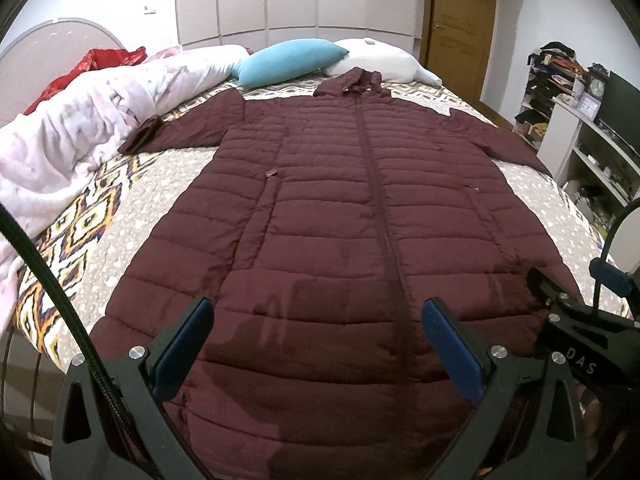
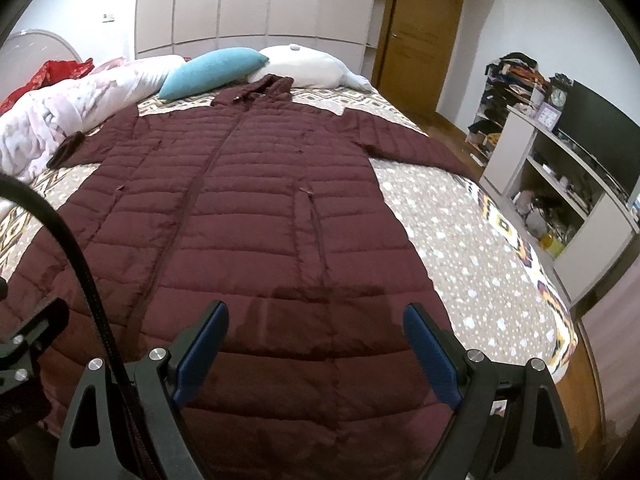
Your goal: Fold large clothes
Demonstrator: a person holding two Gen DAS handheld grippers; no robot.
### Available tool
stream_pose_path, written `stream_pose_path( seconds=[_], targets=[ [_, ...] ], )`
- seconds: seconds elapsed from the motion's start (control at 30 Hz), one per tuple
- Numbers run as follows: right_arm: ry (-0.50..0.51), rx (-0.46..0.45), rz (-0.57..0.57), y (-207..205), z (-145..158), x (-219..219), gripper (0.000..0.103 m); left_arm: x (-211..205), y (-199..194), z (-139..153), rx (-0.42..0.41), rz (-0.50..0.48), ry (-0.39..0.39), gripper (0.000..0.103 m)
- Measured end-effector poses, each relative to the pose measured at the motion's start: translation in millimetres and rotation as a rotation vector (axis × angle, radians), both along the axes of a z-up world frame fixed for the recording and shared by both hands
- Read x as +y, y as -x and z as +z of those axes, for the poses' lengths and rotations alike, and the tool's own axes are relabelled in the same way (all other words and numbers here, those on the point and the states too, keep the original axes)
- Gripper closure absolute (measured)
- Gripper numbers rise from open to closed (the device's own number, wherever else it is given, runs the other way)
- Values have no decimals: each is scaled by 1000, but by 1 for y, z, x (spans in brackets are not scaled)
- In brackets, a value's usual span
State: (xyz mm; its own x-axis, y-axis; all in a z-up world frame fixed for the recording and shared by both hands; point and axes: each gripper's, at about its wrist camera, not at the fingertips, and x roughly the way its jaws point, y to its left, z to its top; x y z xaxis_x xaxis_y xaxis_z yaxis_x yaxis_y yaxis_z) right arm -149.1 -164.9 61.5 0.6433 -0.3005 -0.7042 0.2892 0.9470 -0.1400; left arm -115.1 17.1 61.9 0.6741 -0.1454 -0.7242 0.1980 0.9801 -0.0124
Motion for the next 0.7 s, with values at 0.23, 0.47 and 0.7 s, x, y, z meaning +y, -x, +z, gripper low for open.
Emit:
stream_pose_path(
  seconds=[0.23,0.47,0.7],
  targets=[
    [32,-4,32,-10,10,15,11,11,-7,-5,15,21,10,0],
    [63,-52,98,-23,39,41,11,29,-16,-7,25,60,27,0],
    [109,-142,210,-45,85,78,11,61,-33,-1,6,130,6,0]
  ],
)
